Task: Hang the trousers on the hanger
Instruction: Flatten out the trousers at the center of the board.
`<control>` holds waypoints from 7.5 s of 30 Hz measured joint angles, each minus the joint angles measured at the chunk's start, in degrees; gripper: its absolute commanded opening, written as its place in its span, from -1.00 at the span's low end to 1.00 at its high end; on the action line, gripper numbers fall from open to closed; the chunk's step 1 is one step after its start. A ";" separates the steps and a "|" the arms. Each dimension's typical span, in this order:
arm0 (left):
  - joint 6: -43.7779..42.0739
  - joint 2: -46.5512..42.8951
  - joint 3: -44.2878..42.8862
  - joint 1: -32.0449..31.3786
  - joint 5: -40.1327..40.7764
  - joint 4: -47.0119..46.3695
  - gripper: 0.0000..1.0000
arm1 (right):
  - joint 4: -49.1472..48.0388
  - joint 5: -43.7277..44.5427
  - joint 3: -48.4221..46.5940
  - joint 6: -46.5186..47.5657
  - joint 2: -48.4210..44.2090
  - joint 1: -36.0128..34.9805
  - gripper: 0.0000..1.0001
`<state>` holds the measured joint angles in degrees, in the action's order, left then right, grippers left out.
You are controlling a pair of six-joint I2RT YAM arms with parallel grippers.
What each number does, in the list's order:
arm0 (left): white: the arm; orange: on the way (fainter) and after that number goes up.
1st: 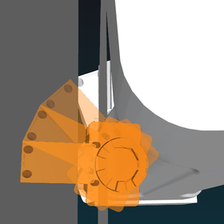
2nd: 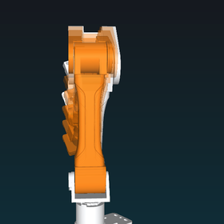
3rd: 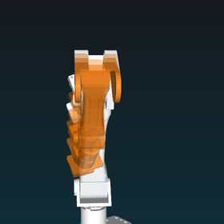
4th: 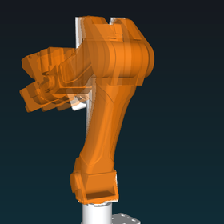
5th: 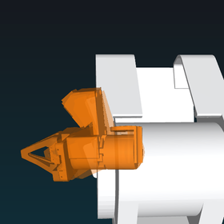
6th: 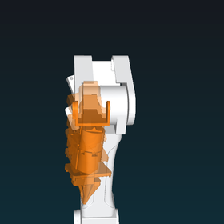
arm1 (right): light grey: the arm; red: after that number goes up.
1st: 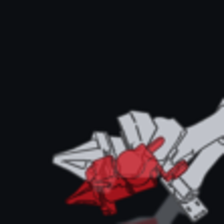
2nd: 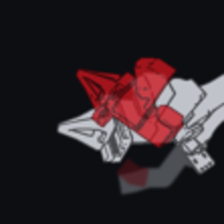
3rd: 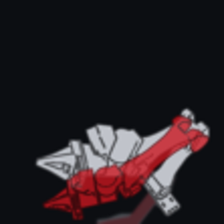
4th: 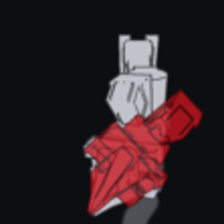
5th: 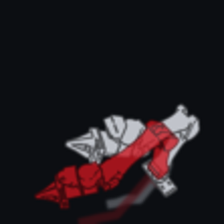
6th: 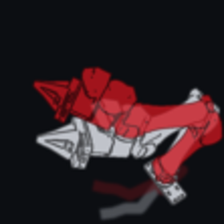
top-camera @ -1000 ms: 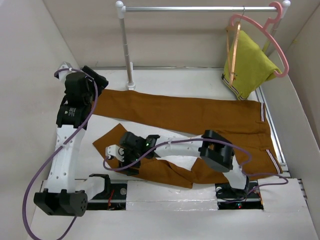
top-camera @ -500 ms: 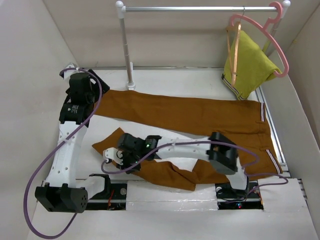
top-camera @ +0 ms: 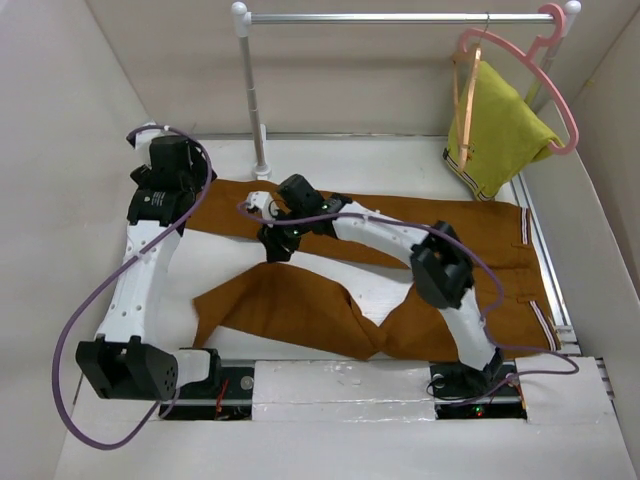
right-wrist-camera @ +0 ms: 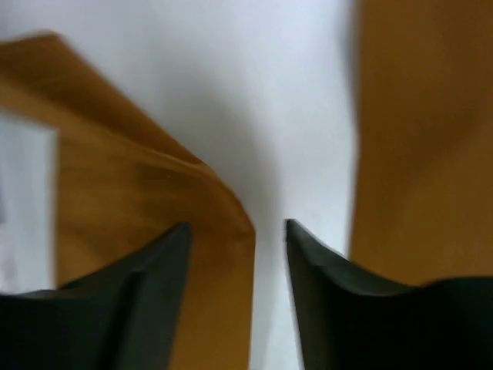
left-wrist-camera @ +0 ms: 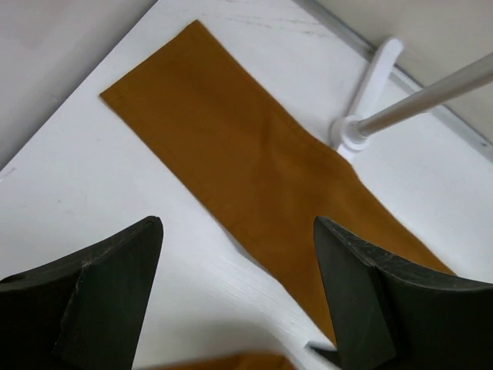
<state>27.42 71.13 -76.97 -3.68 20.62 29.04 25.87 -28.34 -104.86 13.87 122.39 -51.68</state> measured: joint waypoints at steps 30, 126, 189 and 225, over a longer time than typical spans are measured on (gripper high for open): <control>5.97 -9.20 23.02 -16.41 -13.86 3.39 0.04 | -9.51 2.80 29.38 -8.92 -18.34 -6.36 -0.08; 8.96 -7.34 22.60 9.16 1.84 8.20 0.35 | 0.72 21.68 62.60 -12.81 -42.60 1.86 -1.00; -1.77 -0.68 16.57 11.96 -4.68 6.86 0.36 | 4.48 15.91 40.30 -1.68 -34.29 -22.67 0.43; 3.06 26.99 5.27 11.61 3.72 5.49 -1.00 | 10.43 15.89 47.45 -5.84 -66.23 23.98 0.44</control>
<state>30.48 98.13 -71.70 7.92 24.34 34.52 36.29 -12.45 -57.41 8.03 56.16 -27.70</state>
